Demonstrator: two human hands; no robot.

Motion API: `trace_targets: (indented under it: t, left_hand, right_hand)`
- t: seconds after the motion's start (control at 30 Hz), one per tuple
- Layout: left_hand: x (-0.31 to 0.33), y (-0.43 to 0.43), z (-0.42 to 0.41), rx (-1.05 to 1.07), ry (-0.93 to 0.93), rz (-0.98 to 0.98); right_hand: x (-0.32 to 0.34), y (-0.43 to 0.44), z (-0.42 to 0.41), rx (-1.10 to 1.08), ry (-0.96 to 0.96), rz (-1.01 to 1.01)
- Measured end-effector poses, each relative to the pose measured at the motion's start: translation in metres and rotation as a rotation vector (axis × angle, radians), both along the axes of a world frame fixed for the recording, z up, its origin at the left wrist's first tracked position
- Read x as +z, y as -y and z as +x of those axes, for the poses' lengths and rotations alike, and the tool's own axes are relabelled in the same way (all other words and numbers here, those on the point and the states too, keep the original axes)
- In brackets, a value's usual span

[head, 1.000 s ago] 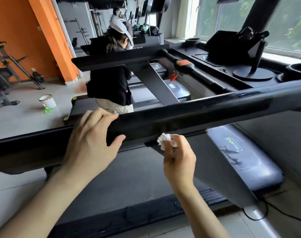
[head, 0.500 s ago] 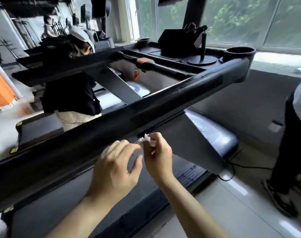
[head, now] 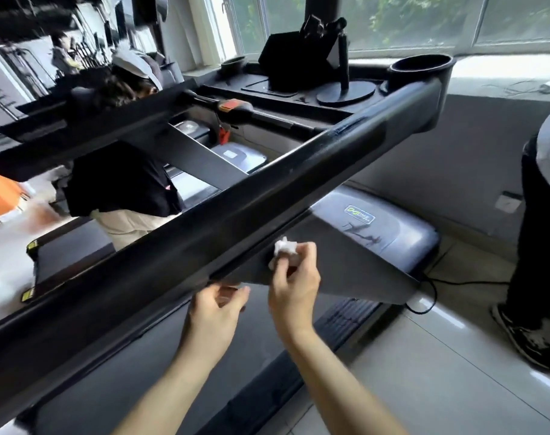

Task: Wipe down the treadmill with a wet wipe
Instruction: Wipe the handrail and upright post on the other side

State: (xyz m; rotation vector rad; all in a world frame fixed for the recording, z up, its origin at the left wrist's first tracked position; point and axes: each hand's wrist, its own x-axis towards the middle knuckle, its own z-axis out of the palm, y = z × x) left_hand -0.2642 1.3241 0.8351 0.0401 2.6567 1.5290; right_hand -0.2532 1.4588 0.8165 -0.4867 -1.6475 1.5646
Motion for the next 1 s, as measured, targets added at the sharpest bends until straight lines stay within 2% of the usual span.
trace_targets:
  t: [0.07, 0.1, 0.17, 0.3, 0.37, 0.43, 0.5, 0.6, 0.67, 0.73, 0.83, 0.9, 1.0]
  left_hand:
    - [-0.004, -0.001, 0.002, -0.017, 0.009, 0.014]
    - [-0.006, -0.003, 0.002, -0.007, -0.002, 0.027]
    - [-0.008, -0.007, 0.003, 0.05, -0.055, 0.034]
    - [-0.005, -0.016, 0.012, 0.093, -0.139, -0.012]
    - [-0.004, -0.019, 0.014, 0.101, -0.147, -0.046]
    - [-0.002, -0.018, 0.015, 0.11, -0.146, -0.066]
    - [0.0, -0.019, 0.014, 0.119, -0.134, -0.087]
    - [0.003, -0.018, 0.014, 0.125, -0.116, -0.12]
    - [0.005, -0.019, 0.014, 0.128, -0.107, -0.136]
    - [0.006, -0.021, 0.014, 0.115, -0.1, -0.162]
    - [0.006, -0.018, 0.015, 0.104, -0.076, -0.157]
    - [0.005, -0.015, 0.016, 0.086, -0.061, -0.16]
    - [0.016, -0.006, 0.024, 0.058, -0.095, -0.168]
  right_hand:
    - [-0.001, 0.021, 0.019, 0.188, -0.084, 0.1]
    - [-0.001, 0.012, 0.017, 0.205, -0.109, 0.121]
    - [0.0, -0.026, -0.002, 0.104, -0.11, 0.084]
    - [-0.041, -0.112, -0.045, -0.152, 0.107, -0.17]
    - [-0.069, -0.131, -0.048, -0.181, 0.25, -0.285]
    - [-0.07, -0.121, -0.041, -0.17, 0.283, -0.332]
    - [-0.045, -0.093, -0.033, -0.093, 0.169, -0.269]
    - [0.002, -0.052, -0.017, 0.133, -0.101, -0.041]
    - [0.005, -0.053, -0.016, 0.16, -0.162, 0.096]
    - [-0.015, -0.072, -0.02, 0.073, -0.083, 0.089]
    - [-0.033, -0.089, -0.021, -0.017, 0.069, -0.083]
    - [-0.015, -0.083, -0.018, 0.004, -0.01, -0.073]
    - [0.039, -0.061, -0.015, 0.069, -0.241, 0.069]
